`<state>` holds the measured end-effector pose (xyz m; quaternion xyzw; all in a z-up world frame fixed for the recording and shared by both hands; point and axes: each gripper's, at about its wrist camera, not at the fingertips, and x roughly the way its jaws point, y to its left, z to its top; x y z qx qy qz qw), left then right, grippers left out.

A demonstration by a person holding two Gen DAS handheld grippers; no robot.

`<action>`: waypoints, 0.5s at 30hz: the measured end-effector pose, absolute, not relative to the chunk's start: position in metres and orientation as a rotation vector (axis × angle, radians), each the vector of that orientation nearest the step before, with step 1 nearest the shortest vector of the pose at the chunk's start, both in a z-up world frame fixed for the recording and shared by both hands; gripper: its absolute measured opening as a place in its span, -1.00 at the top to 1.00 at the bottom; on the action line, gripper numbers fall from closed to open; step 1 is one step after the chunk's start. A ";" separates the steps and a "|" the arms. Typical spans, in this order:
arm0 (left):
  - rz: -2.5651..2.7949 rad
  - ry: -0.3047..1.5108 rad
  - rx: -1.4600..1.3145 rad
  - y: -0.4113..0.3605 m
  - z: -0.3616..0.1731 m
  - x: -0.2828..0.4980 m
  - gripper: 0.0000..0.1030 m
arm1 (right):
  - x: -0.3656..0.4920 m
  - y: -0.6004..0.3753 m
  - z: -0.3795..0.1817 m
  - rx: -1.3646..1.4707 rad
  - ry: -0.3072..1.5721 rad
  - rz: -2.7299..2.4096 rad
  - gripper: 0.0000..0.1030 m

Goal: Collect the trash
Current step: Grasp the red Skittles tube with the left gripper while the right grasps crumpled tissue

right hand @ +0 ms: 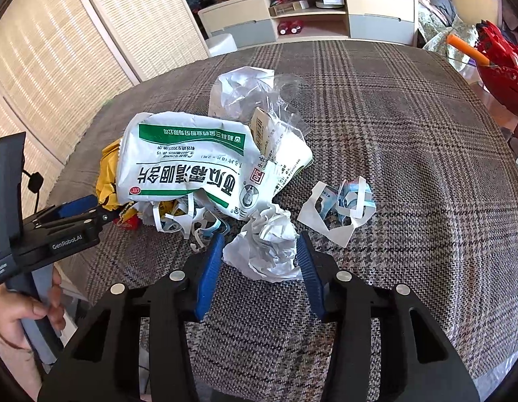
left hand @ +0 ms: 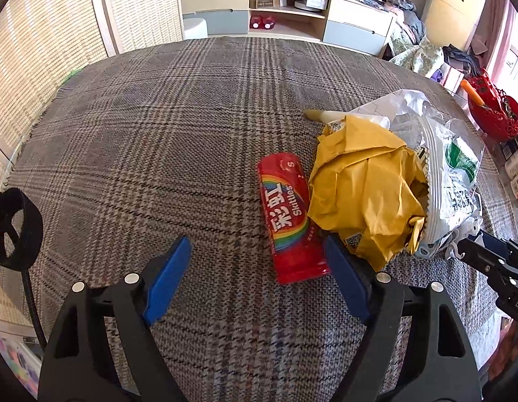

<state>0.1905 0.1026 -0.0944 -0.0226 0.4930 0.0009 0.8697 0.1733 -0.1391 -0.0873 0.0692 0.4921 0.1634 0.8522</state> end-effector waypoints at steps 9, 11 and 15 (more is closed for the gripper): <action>-0.020 1.064 -0.051 0.095 -0.112 0.202 -0.17 | 0.180 -0.146 -0.091 0.157 1.045 0.349 0.21; -0.030 1.061 -0.051 0.093 -0.110 0.200 0.17 | 0.179 -0.146 -0.093 0.157 1.050 0.356 0.34; -0.033 1.059 -0.030 0.089 -0.109 0.194 0.35 | 0.173 -0.145 -0.090 0.157 1.045 0.367 0.70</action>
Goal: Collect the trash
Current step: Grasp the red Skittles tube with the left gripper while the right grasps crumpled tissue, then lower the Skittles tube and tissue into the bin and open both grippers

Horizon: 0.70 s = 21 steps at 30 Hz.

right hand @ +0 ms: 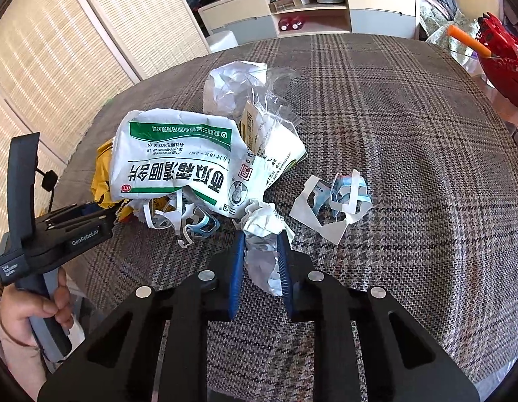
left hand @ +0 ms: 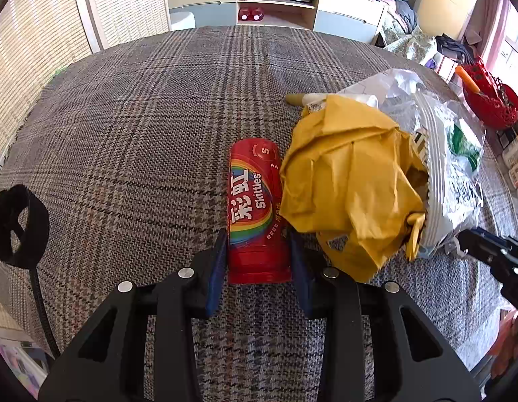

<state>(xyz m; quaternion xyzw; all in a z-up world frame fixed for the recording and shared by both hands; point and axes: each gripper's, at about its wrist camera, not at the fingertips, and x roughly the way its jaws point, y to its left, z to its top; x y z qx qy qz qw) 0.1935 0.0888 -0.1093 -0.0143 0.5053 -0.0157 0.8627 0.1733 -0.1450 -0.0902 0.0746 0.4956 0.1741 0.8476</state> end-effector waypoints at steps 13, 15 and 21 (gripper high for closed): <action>0.010 1.011 -0.035 0.103 -0.085 0.121 0.35 | 0.117 -0.164 -0.060 0.165 0.975 0.377 0.83; 0.004 0.987 -0.037 0.099 -0.076 0.103 0.35 | 0.105 -0.168 -0.054 0.146 0.963 0.373 0.83; -0.036 0.931 -0.023 0.077 -0.061 0.047 0.35 | 0.058 -0.186 -0.039 0.129 0.888 0.347 0.83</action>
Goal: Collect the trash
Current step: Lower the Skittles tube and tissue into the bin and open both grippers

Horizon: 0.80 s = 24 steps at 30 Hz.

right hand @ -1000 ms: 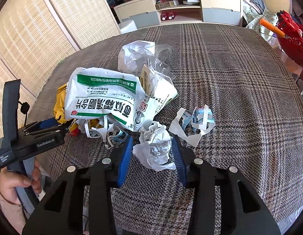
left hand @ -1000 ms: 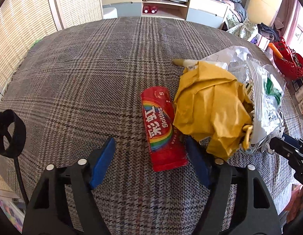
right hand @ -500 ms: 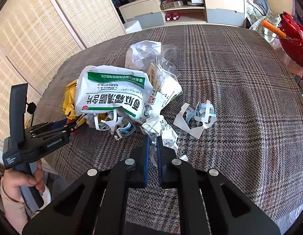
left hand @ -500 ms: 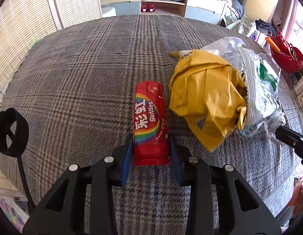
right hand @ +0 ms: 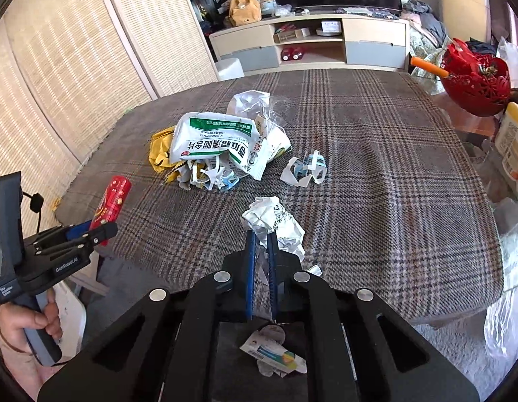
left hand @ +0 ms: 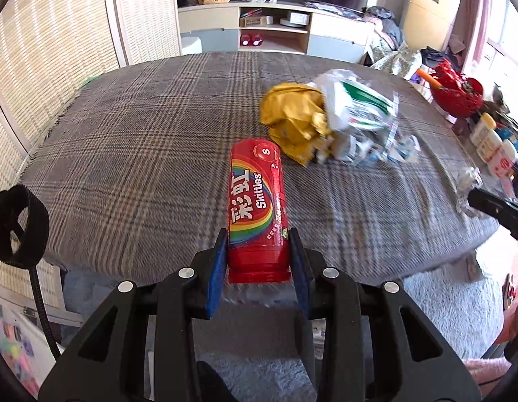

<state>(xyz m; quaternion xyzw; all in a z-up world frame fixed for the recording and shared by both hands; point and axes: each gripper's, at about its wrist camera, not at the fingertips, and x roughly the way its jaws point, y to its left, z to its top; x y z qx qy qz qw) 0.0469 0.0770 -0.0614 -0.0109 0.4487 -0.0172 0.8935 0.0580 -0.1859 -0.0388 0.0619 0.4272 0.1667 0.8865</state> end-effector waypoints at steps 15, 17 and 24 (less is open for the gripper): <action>-0.158 0.910 0.005 0.013 -0.087 -0.051 0.35 | -0.033 -0.229 -0.079 0.184 0.920 0.301 0.83; -0.168 0.925 0.001 0.007 -0.095 -0.058 0.35 | -0.040 -0.231 -0.090 0.192 0.940 0.297 0.83; -0.215 1.013 0.003 -0.018 -0.140 -0.077 0.35 | -0.056 -0.233 -0.130 0.242 1.015 0.283 0.83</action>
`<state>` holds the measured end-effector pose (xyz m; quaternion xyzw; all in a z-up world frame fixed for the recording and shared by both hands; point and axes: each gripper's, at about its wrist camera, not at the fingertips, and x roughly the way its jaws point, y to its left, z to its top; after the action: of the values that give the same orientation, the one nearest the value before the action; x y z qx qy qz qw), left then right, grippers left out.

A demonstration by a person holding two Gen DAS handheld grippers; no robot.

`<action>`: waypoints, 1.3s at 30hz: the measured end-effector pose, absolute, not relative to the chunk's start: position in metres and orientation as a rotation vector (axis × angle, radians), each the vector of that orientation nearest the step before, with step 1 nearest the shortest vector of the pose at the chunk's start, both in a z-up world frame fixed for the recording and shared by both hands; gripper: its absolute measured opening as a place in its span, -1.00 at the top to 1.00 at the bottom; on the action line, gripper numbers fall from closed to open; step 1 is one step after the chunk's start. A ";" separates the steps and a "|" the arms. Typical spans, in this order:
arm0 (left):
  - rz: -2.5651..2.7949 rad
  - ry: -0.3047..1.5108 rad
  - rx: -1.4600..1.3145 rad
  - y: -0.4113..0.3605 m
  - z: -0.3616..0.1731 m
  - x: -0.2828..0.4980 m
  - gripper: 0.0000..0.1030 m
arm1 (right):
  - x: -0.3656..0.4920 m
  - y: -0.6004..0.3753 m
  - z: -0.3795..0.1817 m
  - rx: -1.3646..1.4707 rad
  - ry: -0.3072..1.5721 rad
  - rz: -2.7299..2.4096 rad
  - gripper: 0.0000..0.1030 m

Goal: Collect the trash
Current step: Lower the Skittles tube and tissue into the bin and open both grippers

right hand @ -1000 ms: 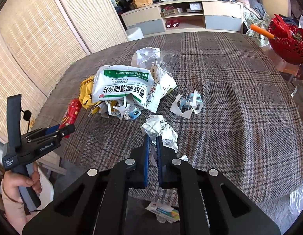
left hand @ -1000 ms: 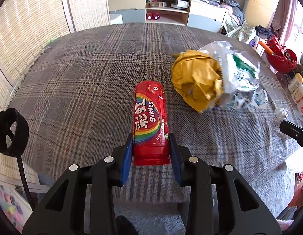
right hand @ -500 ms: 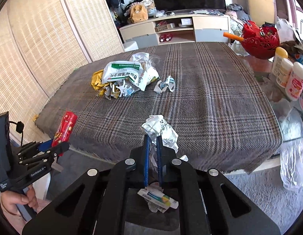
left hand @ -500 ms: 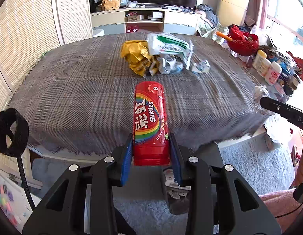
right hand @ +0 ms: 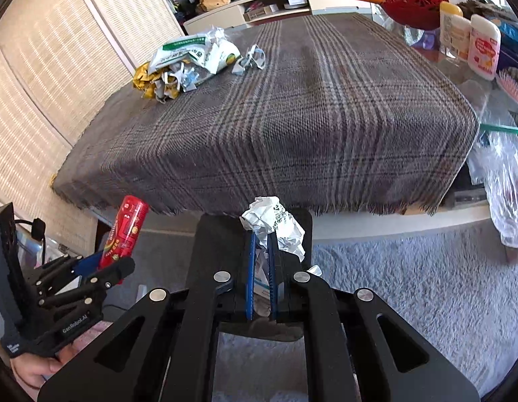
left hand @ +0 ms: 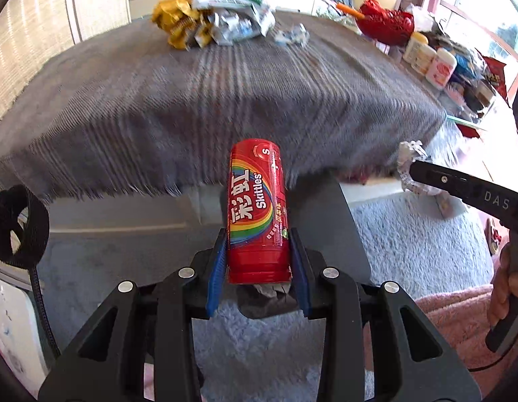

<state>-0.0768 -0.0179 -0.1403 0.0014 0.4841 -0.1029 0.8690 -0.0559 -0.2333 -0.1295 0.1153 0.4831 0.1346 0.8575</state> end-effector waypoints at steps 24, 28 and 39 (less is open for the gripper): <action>-0.290 1.204 -0.010 -0.045 -0.230 -0.064 0.35 | -0.041 -0.204 -0.208 0.307 1.205 0.262 0.77; -0.278 1.206 -0.017 -0.040 -0.229 -0.062 0.17 | -0.039 -0.209 -0.208 0.329 1.205 0.246 0.75; -0.236 1.171 -0.013 -0.024 -0.216 -0.069 -0.31 | -0.042 -0.213 -0.193 0.299 1.154 0.195 -0.59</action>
<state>-0.0686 -0.0239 -0.2160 -0.0063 0.5513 -0.1109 0.8269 -0.0416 -0.2132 -0.1932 0.1407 0.5425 0.0915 0.8231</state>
